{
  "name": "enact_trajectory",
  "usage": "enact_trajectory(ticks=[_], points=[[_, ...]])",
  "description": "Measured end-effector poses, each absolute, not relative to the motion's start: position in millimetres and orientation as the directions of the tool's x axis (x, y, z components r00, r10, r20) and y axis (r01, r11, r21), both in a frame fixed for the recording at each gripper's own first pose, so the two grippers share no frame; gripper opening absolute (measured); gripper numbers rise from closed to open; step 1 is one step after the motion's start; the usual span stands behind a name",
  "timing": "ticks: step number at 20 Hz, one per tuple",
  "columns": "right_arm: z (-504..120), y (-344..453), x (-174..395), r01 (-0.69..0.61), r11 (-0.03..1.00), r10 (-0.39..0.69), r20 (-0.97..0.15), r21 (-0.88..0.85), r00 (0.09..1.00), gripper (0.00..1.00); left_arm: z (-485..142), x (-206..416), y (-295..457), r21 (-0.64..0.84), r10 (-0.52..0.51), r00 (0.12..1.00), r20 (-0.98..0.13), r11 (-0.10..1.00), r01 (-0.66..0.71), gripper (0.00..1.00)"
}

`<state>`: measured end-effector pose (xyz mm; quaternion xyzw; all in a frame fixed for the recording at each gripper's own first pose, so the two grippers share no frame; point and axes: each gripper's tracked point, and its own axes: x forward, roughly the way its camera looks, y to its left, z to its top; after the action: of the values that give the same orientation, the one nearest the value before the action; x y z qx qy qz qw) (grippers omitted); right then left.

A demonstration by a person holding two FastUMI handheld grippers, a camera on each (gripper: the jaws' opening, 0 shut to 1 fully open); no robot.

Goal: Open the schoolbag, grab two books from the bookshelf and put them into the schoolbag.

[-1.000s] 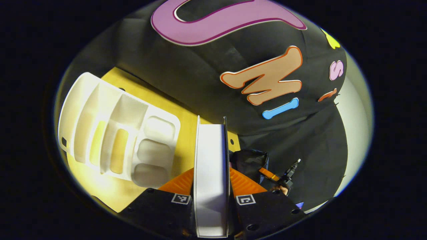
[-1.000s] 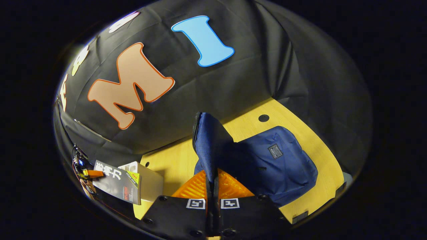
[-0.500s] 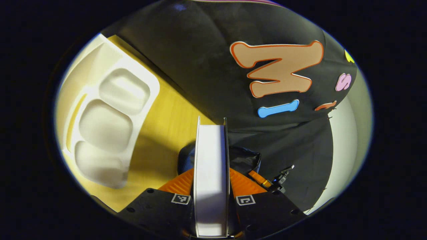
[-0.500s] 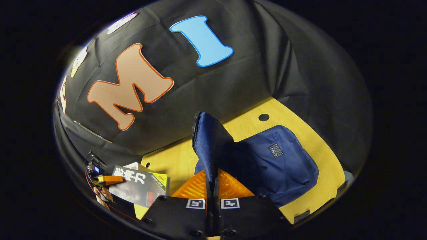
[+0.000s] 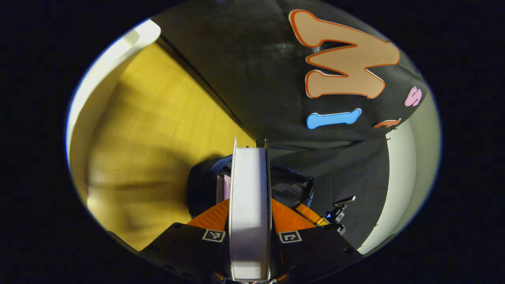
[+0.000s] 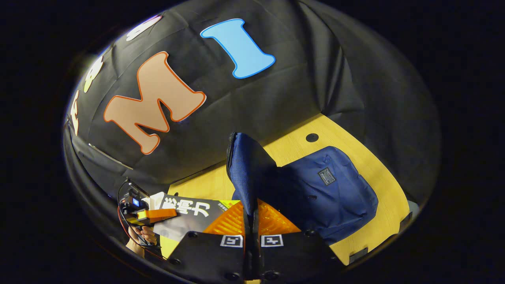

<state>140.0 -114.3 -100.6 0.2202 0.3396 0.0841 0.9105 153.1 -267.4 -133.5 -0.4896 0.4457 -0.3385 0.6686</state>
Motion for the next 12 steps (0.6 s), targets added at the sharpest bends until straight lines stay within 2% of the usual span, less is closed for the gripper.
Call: enact_trajectory(ticks=[5, 8, 12], points=[[-99.6, -117.8, 139.8, 0.000, 0.888, 0.301, -0.581, 0.460, 0.756, 0.04, -147.5, 155.7, -316.5, -0.965, -0.904, 0.348, -0.247, 0.263, -0.001, 0.35], [-98.1, -122.9, 139.0, 0.006, 0.887, 0.298, -0.580, 0.463, 0.758, 0.04, -159.1, 162.3, -333.0, -0.974, -0.905, 0.361, -0.224, 0.223, -0.044, 0.36], [-96.9, -126.1, 138.8, 0.010, 0.884, 0.297, -0.579, 0.467, 0.759, 0.03, -190.0, 163.4, -351.8, -0.963, -0.897, 0.353, -0.268, 0.258, -0.074, 0.33]])
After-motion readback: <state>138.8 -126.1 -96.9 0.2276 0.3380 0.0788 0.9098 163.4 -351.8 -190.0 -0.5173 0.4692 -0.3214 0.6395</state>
